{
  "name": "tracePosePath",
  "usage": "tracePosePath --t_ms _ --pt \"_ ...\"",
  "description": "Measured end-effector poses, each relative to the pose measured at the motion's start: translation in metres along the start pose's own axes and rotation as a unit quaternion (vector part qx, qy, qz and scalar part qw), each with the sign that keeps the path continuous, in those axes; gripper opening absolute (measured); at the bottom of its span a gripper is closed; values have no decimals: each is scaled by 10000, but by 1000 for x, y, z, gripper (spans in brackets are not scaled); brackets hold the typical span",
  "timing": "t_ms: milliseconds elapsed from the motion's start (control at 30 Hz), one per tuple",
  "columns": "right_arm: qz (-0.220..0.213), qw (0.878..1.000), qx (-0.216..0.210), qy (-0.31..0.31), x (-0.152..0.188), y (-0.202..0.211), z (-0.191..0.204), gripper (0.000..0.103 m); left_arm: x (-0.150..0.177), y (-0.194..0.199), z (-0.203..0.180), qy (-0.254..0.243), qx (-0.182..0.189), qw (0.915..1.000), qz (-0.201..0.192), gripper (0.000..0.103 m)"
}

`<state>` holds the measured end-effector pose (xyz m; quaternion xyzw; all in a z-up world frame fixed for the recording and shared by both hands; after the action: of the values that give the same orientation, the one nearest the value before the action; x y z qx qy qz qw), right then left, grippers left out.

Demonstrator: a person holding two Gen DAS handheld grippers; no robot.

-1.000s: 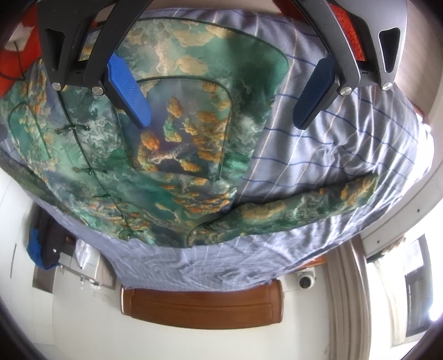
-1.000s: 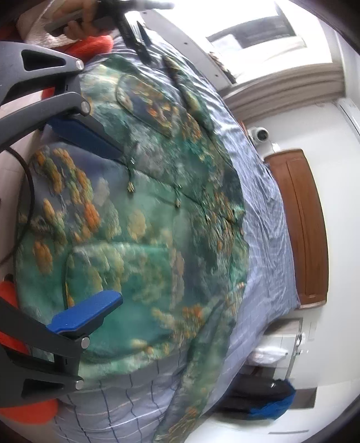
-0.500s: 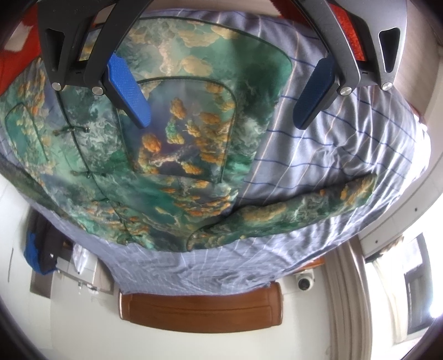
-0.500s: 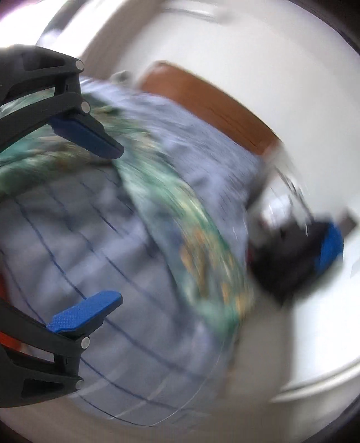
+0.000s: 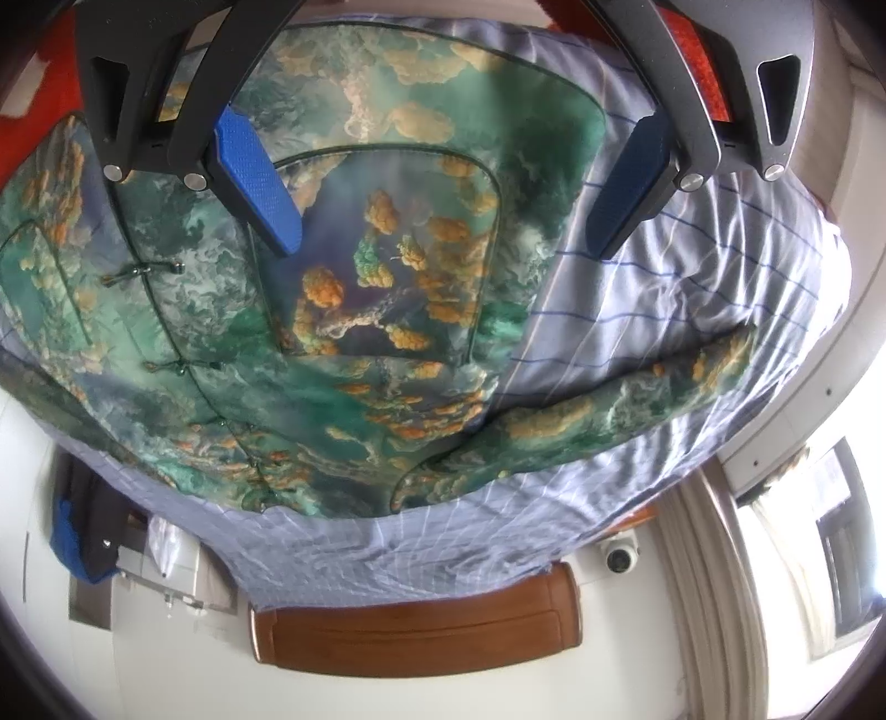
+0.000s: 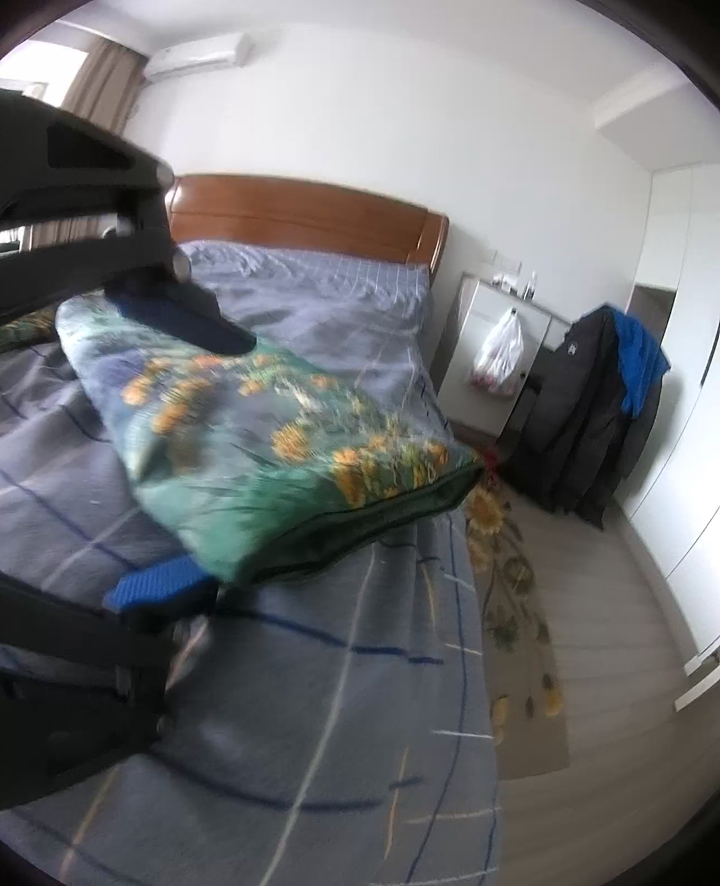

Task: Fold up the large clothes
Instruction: 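Grasp the sleeve cuff with the right tool and lift it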

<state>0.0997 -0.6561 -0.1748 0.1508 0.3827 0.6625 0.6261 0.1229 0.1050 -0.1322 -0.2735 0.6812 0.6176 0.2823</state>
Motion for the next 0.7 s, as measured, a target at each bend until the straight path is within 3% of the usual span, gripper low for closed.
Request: tracePosePath --t_ms 67,167,267,367,533,700 --pt "8 9993 322 191 -2 -5 4 17 2 -3 2 54 -8 10000 29 102" --pt "-352 9957 486 700 -6 14 40 12 8 -6 8 162 2 9999 50 102" --pt "-692 9863 87 1492 -1 52 118 12 13 -11 15 298 27 9995 87 102" --pt "-866 9654 -533 2402 28 91 218 12 17 -14 24 461 69 9989 53 102" --pt "-564 9121 -1432 3800 142 113 374 12 23 -13 44 603 -12 9981 -118 102" --pt "-88 8708 -1626 4639 277 69 444 12 29 -11 64 665 -185 9974 -211 102"
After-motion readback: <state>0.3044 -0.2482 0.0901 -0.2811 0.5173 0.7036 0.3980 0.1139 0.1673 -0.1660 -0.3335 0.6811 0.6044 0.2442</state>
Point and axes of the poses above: each gripper's, at about its wrist camera, not at the fingertips, and y roughly against the way its jaws point, z to its left, x to its underside, the point moved 8 cm from there along -y, roughly the way its jaws point, and after that the axes turned 14 degrees about x, right-handed, at the moved point
